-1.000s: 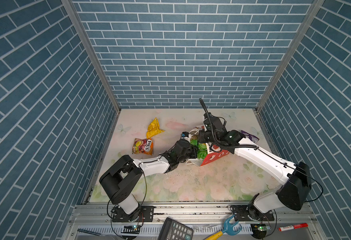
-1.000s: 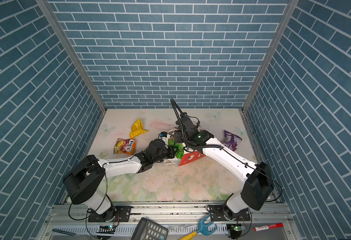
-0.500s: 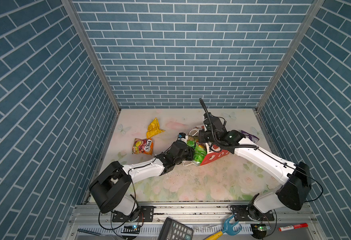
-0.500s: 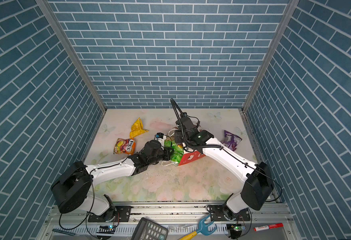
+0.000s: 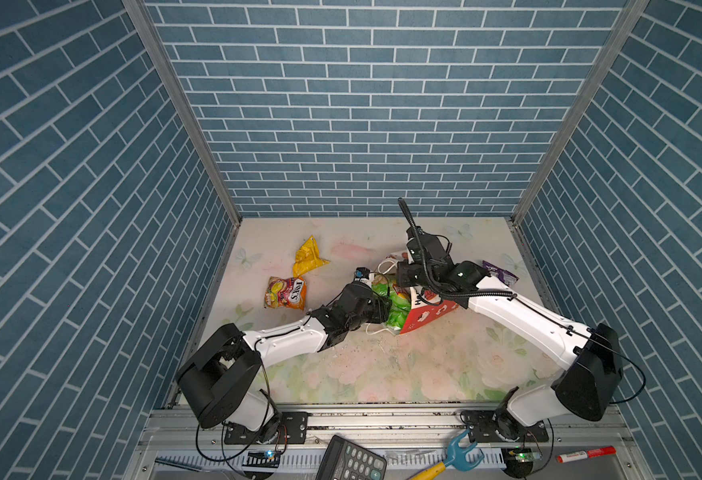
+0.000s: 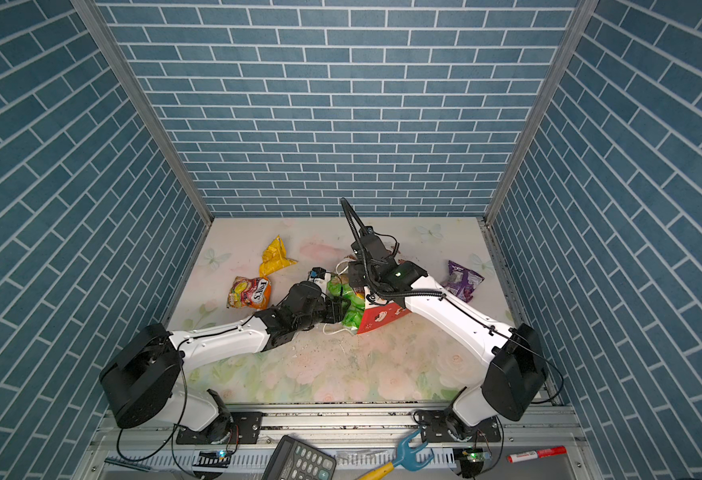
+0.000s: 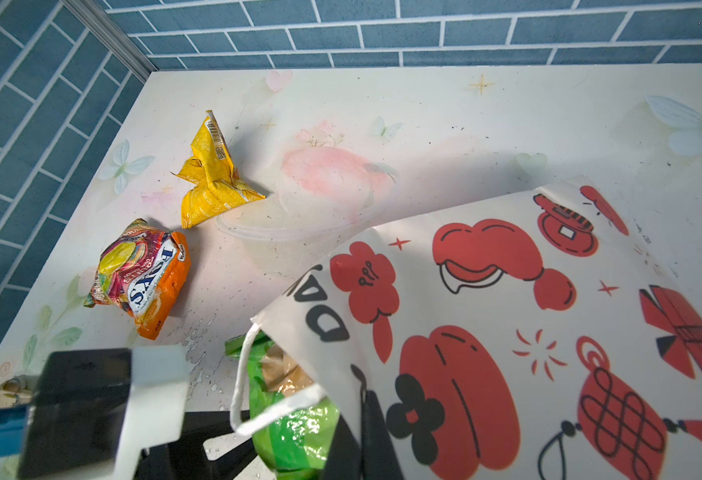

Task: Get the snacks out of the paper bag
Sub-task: 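Draw the Lay's bag out of the bag mouth with the left gripper, then lift the green Lay's bag up and clear of the paper bag with the left gripper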

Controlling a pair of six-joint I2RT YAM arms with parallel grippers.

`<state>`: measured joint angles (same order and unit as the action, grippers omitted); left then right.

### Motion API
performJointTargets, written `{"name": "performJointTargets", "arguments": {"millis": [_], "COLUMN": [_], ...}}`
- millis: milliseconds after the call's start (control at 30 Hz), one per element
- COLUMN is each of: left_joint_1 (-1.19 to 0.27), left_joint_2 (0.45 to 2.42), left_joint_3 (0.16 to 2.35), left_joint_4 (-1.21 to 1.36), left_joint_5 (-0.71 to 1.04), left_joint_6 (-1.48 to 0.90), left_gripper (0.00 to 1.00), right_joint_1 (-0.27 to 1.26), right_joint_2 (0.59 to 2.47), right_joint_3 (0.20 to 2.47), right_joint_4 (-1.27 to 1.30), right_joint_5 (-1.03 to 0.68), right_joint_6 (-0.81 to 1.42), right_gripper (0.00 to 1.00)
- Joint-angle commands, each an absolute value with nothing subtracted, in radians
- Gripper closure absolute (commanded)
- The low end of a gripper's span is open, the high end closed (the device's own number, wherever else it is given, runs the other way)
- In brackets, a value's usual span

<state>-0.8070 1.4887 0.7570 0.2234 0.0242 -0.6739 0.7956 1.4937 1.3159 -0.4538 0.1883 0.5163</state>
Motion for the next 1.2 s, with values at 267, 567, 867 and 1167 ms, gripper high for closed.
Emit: {"name": "performJointTargets", "arguments": {"millis": [267,567,867,1167], "left_joint_1": [-0.741,-0.733,-0.733,-0.732], "left_joint_2": [1.568,1.579,1.518,1.428], "left_joint_3": [0.739,0.739,0.72,0.702], "left_joint_4": [0.362,0.395,0.35,0.299], "left_joint_5": [0.202,0.229,0.189,0.136], "left_joint_6": [-0.779,-0.8,-0.773,-0.743], "left_gripper": [0.55,0.89,0.99,1.0], "right_joint_1": [0.792,0.792,0.791,0.792], "right_joint_2": [1.478,1.476,1.477,1.468], "right_joint_3": [1.299,1.289,1.285,1.279], "right_joint_4": [-0.44,-0.433,-0.43,-0.431], "right_joint_5": [0.193,0.196,0.201,0.198], "right_joint_6": [0.526,0.525,0.523,0.526], "right_gripper": [1.0,1.0,1.0,1.0]}}
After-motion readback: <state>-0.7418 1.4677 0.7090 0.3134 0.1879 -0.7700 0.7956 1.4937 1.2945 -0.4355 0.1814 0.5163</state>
